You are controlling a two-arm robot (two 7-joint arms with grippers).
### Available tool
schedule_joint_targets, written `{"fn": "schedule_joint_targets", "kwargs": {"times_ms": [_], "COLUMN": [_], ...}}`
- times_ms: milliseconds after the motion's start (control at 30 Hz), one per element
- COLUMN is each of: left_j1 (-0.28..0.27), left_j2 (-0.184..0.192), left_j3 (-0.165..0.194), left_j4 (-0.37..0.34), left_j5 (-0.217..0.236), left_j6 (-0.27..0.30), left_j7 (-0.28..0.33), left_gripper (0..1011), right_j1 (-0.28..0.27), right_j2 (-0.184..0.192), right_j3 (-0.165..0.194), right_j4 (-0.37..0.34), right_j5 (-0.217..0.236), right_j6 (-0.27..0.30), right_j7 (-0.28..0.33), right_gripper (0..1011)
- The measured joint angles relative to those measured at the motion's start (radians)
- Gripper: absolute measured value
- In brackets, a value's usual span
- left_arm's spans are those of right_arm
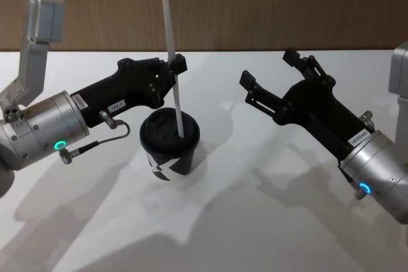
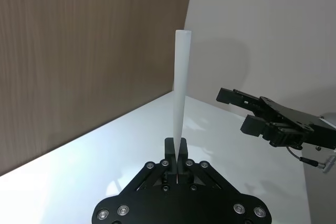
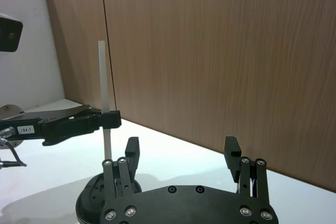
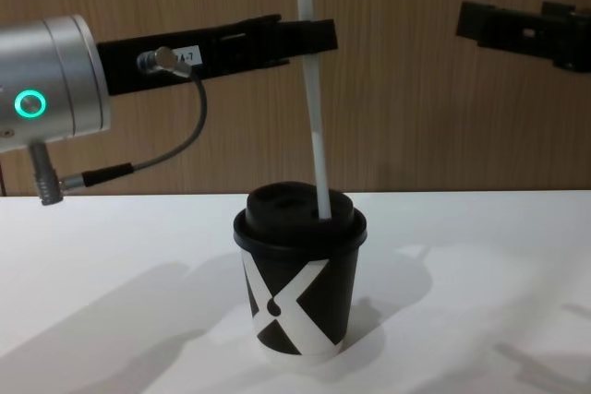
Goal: Pick up the straw with one hand, pass it to the other hand, and insert it into the cup.
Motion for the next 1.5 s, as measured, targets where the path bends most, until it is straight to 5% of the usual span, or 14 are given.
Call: {"fn": "schedule_joint_targets", "kwargs": {"times_ms": [200, 800, 1167, 1500], "left_j1": [0.000, 0.014, 0.065, 0.148], "left_j2": [-0.005, -0.015, -0.010, 0.011], "left_j3": [0.003, 0.006, -0.036, -0.106], "left_j4": [0.002, 0.004, -0.018, -0.055], "left_j5": [0.015, 0.061, 0.097, 0.134], "left_j6": [-0.002, -0.015, -0.082, -0.186], "left_j7": [0.003, 0.015, 0.058, 0.115], "left_gripper": [40, 589, 946, 999], "right_j1": [0.000, 0.000, 0.000, 0.000], "right_j2": [0.000, 0.000, 0.000, 0.000], "right_j3": [0.000, 0.000, 0.000, 0.000], "right_j4": [0.000, 0.000, 0.000, 0.000], "right_j5": [0.000, 0.000, 0.000, 0.000], "right_j6": [0.000, 0.000, 0.000, 0.000], "right_j7": [0.000, 0.000, 0.000, 0.000], "right_gripper": [1001, 1001, 1001, 1001]}}
